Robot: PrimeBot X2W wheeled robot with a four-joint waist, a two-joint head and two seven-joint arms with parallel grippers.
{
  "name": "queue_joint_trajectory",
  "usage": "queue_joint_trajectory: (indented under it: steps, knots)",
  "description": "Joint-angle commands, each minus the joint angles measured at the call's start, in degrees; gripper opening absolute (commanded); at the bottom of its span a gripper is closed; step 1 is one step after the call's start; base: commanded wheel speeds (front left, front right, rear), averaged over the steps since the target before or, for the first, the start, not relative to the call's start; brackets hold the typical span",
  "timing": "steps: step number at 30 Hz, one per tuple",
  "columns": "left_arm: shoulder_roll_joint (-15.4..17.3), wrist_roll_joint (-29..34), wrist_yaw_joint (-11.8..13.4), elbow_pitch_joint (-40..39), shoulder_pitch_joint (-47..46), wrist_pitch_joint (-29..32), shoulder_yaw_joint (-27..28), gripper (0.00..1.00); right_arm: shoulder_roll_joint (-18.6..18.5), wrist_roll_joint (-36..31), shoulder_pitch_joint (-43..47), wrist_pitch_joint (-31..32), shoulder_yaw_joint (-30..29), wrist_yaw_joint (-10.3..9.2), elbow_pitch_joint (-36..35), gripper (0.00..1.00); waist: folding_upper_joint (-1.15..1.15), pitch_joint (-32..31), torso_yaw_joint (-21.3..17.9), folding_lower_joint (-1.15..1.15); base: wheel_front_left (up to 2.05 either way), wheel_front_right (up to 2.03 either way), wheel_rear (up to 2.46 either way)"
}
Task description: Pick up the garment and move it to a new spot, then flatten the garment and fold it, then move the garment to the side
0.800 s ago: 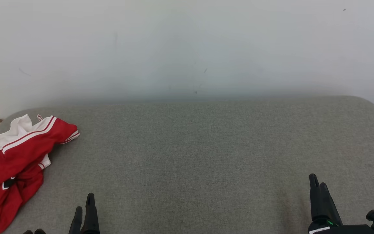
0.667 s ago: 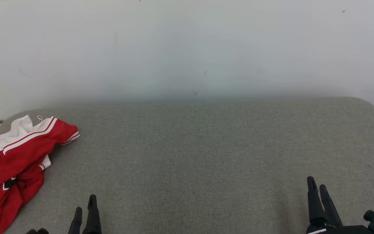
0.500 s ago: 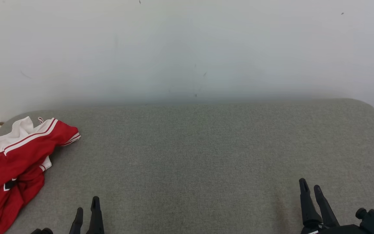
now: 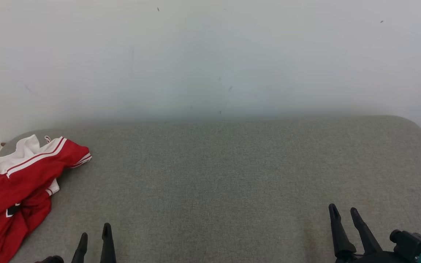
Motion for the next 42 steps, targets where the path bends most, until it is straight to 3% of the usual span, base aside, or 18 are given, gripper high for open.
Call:
queue_joint_trajectory:
  steps: [1,14,42]
  knots:
    - [0.5,1.9,0.3,-0.2,-0.4,-0.7,0.0,1.0,0.1,-2.1,0.0,0.2,-0.6,-0.07,-0.5,1.0,0.0,-0.1,0.0,0.0,0.0,0.0,0.0]
    - [1.1,7.7,-0.4,2.0,-0.3,-2.5,0.4,1.0,1.6,-11.8,0.2,1.9,-3.3,-0.08,-0.4,1.0,0.0,-0.7,0.0,0.0,0.0,0.0,0.0]
    - [1.3,17.7,-0.8,7.0,-1.5,-6.1,0.2,1.0,4.4,-25.8,-0.7,3.2,-6.3,-0.11,3.7,1.0,0.0,-1.9,0.1,0.0,0.0,0.0,0.0]
